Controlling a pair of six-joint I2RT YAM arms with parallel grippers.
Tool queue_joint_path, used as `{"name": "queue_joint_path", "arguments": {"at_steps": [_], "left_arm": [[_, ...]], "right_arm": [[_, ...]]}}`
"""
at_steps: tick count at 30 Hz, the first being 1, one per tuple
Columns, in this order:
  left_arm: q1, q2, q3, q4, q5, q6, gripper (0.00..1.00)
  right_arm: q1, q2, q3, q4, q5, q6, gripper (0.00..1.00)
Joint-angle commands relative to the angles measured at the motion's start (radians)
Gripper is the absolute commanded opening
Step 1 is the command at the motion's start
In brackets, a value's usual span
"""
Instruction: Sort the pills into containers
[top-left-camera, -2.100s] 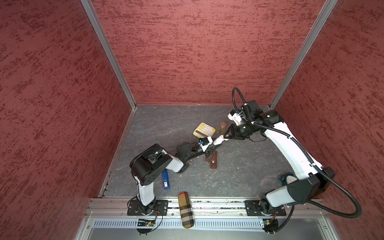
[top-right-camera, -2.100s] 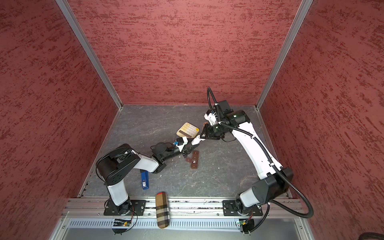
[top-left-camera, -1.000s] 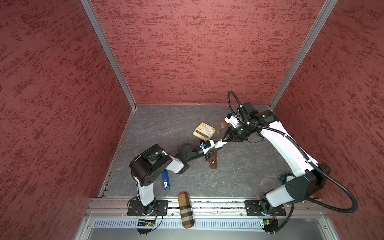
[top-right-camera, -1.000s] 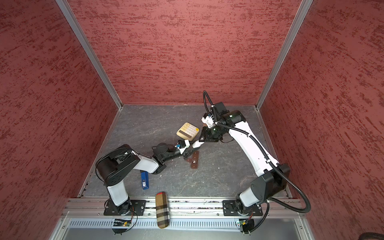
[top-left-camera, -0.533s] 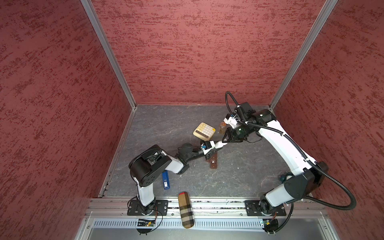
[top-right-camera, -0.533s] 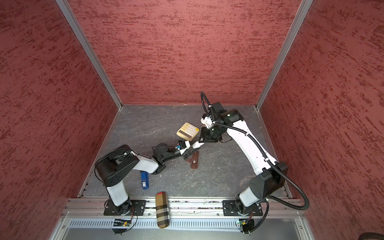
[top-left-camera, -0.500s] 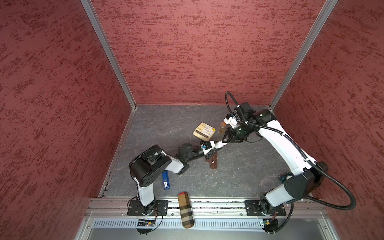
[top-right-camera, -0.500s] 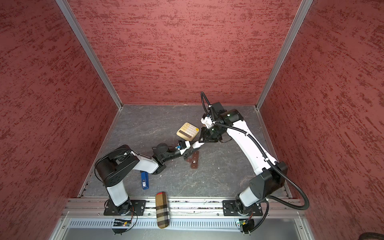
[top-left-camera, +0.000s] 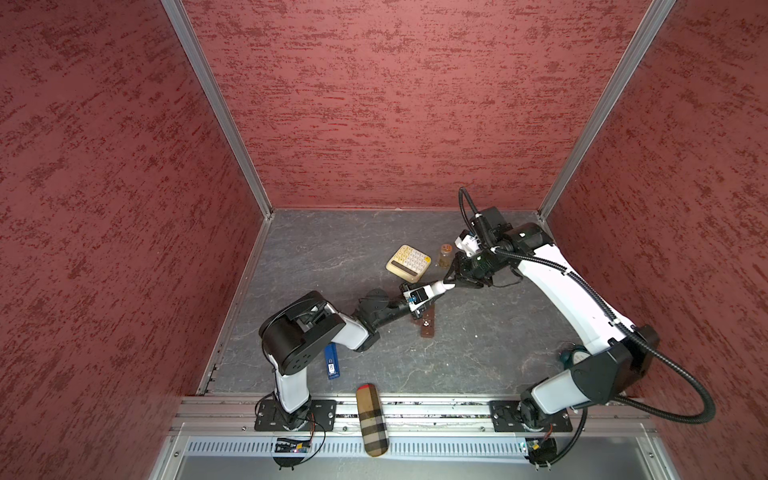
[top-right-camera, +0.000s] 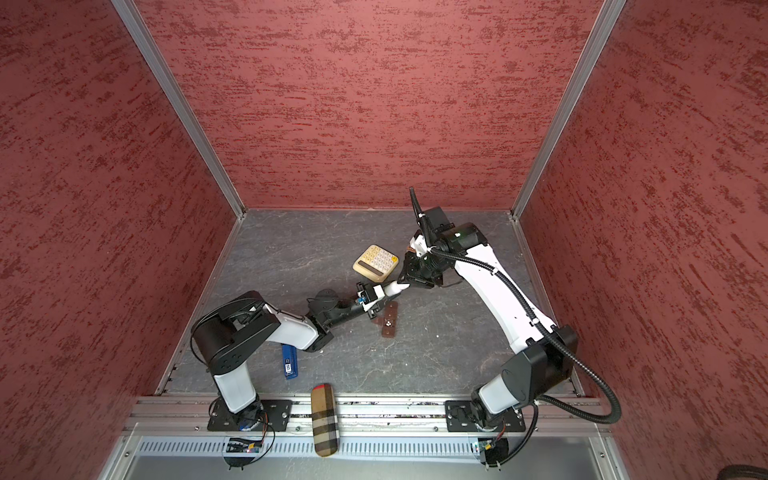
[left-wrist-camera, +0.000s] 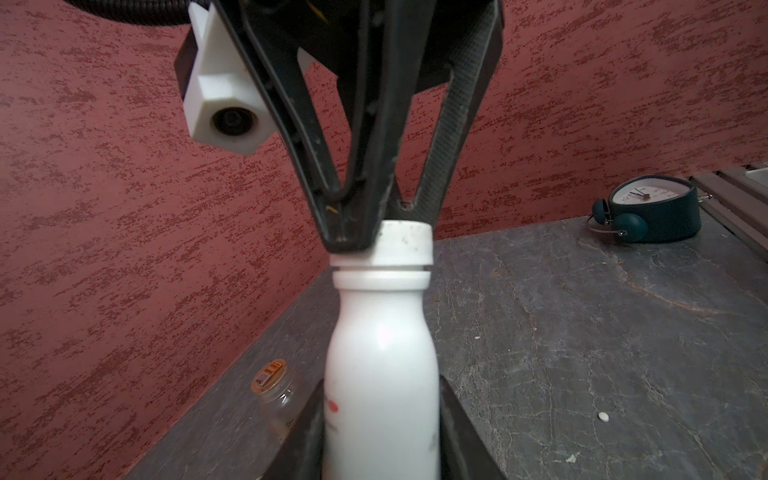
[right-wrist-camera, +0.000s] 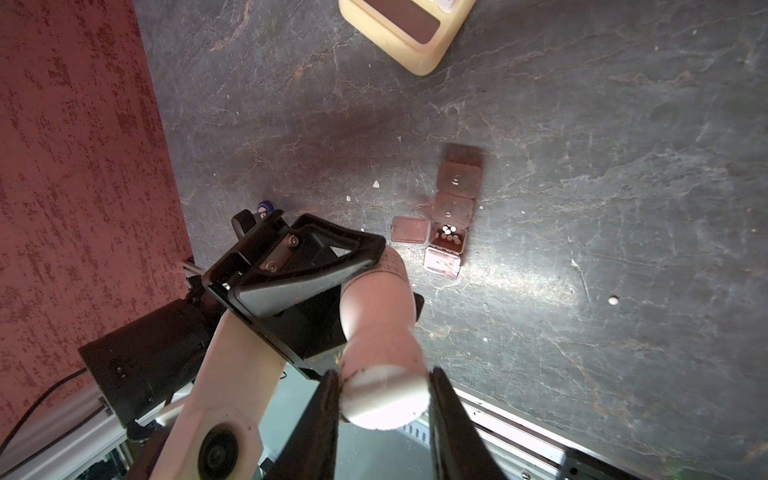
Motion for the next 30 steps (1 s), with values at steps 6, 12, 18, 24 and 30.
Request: {"name": "queue_joint_path", "arguments": {"at_steps": [6, 12, 18, 24, 30], "left_arm": [[-0.015, -0.005, 0.015, 0.082, 0.003, 0.024, 0.00], [-0.013, 0.002, 0.010, 0.082, 0.003, 0.024, 0.00], [-0.014, 0.010, 0.018, 0.082, 0.006, 0.018, 0.00], [-0.014, 0.019, 0.026, 0.082, 0.005, 0.012, 0.00], [-0.014, 0.014, 0.018, 0.082, 0.009, -0.003, 0.00]], "right_arm": [[0.016, -0.022, -0.017, 0.018, 0.001, 0.049, 0.35], [0.016, -0.033, -0.017, 0.017, 0.001, 0.046, 0.38], [0.015, -0.048, -0.022, 0.014, 0.006, 0.042, 0.44], [0.016, -0.060, -0.002, 0.000, 0.010, 0.036, 0.50], [0.015, -0.065, 0.035, -0.012, 0.063, 0.012, 0.58]]}}
